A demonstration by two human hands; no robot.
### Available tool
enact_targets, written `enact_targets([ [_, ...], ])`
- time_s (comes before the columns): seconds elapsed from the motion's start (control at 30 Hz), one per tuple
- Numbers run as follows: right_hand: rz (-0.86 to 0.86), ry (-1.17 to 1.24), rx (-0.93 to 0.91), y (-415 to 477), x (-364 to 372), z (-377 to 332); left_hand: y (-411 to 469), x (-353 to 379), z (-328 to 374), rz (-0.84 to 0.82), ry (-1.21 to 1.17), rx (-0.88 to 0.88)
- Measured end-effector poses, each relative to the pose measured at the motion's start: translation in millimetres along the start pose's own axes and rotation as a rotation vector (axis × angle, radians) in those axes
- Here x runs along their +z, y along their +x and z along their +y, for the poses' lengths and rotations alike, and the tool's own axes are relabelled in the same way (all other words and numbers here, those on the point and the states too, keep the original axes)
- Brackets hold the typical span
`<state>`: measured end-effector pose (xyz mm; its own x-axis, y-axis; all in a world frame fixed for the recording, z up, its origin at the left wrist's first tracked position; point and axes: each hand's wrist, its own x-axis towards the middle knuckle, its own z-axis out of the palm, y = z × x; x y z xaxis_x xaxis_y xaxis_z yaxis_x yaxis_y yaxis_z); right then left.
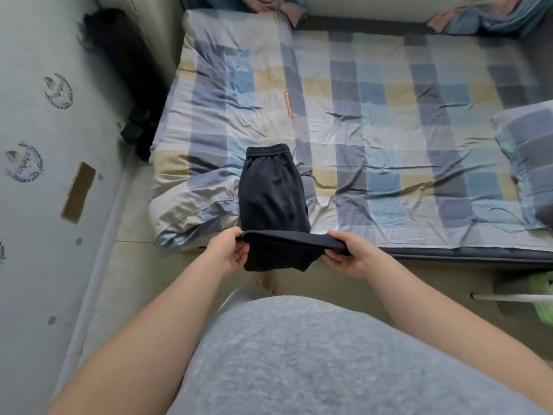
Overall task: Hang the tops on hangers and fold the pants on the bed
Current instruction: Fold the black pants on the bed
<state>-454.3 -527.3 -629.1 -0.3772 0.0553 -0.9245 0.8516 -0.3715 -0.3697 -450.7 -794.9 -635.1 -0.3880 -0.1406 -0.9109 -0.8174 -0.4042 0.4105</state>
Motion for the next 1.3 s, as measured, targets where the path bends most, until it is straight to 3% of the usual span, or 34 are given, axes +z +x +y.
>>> enact_targets([
  [0.3,0.114,0.118,0.089,91,94,-125,98,50,138,-0.015,-0.058,-0.113],
  [0.63,0.194,0.118,0.154,254,135,-173,259,94,186,-0.003,-0.070,-0.177],
  [0.83,0.122,0.175,0.055,355,149,-196,353,123,210,-0.020,-0.056,-0.084],
  [1.07,-0.071,0.095,0.002,426,151,-189,406,135,195,-0.069,-0.001,0.068],
  [1.3,-0.071,0.132,0.045,412,131,-137,374,122,122,0.030,0.076,0.180],
])
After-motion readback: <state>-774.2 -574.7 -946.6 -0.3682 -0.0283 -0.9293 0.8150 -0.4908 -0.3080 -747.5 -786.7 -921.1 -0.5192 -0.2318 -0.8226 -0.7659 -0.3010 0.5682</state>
